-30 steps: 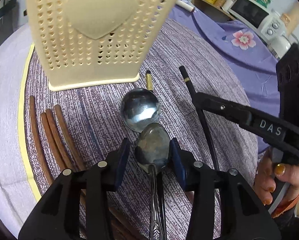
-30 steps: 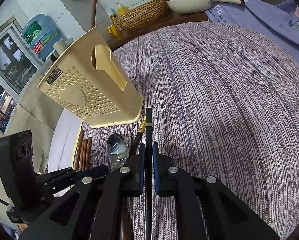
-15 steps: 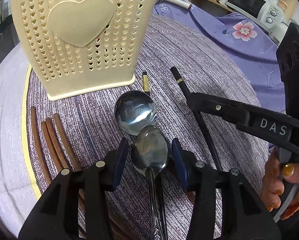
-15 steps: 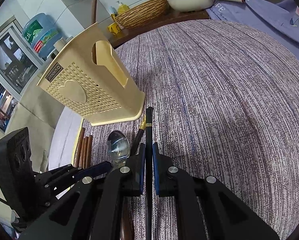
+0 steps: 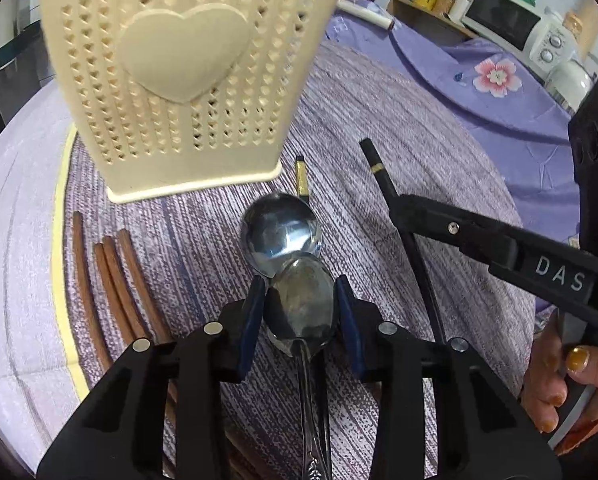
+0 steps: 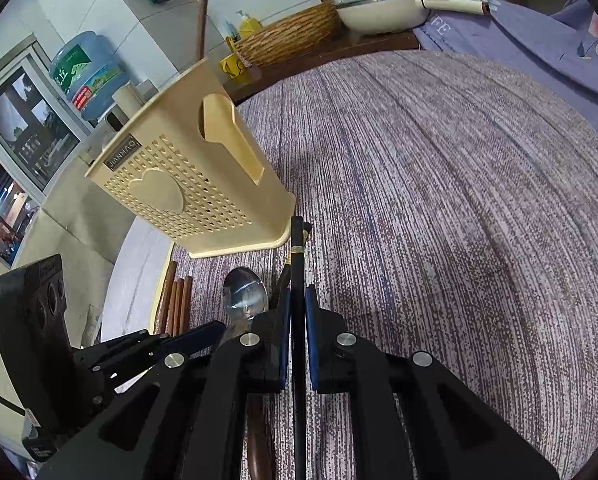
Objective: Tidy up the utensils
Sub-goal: 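Lift the spoon over the holder with the left tool while the right tool carries the black chopstick there, then open the left tool to drop the spoon into the holder while the right tool releases the black chopstick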
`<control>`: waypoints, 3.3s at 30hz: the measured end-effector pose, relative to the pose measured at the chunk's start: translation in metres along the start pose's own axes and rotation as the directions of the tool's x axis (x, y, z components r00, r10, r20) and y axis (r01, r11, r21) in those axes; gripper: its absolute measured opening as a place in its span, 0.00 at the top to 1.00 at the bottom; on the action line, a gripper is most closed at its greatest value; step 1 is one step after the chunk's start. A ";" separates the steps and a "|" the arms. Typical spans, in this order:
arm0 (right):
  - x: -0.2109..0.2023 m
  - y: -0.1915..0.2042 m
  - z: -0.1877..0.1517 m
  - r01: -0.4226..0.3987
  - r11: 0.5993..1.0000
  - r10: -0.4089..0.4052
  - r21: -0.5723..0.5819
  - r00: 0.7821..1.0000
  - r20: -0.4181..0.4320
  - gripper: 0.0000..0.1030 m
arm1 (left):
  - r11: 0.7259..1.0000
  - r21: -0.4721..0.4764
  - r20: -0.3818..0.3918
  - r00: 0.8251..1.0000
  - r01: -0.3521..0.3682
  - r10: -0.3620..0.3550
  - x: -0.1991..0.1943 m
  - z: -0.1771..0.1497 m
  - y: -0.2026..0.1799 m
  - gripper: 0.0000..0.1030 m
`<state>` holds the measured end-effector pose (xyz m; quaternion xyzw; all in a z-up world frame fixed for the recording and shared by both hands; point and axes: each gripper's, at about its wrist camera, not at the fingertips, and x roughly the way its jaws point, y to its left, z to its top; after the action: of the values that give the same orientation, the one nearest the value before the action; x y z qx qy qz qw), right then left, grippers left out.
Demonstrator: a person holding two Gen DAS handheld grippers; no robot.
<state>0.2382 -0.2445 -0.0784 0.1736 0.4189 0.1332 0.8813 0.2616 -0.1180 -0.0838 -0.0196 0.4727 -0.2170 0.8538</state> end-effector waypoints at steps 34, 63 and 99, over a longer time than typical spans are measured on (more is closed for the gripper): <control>-0.133 0.083 0.011 -0.094 0.958 0.171 -0.272 0.946 0.274 0.93 | 0.998 -0.055 0.415 0.909 -0.021 0.042 -0.160 0.011 0.030 0.65; -0.098 0.130 0.135 0.113 0.955 0.044 -0.274 0.859 0.510 0.93 | 0.937 -0.167 0.571 0.745 -0.306 0.345 -0.162 0.144 0.061 0.65; -0.081 0.098 0.071 0.185 0.949 -0.024 -0.254 0.848 0.529 0.45 | 0.927 -0.010 0.533 0.782 -0.375 0.322 -0.116 0.062 0.034 0.24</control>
<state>0.2356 -0.2003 0.0606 0.0459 0.1495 0.0937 0.9832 0.2711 -0.0524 0.0355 0.0511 0.2054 -0.0641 0.9752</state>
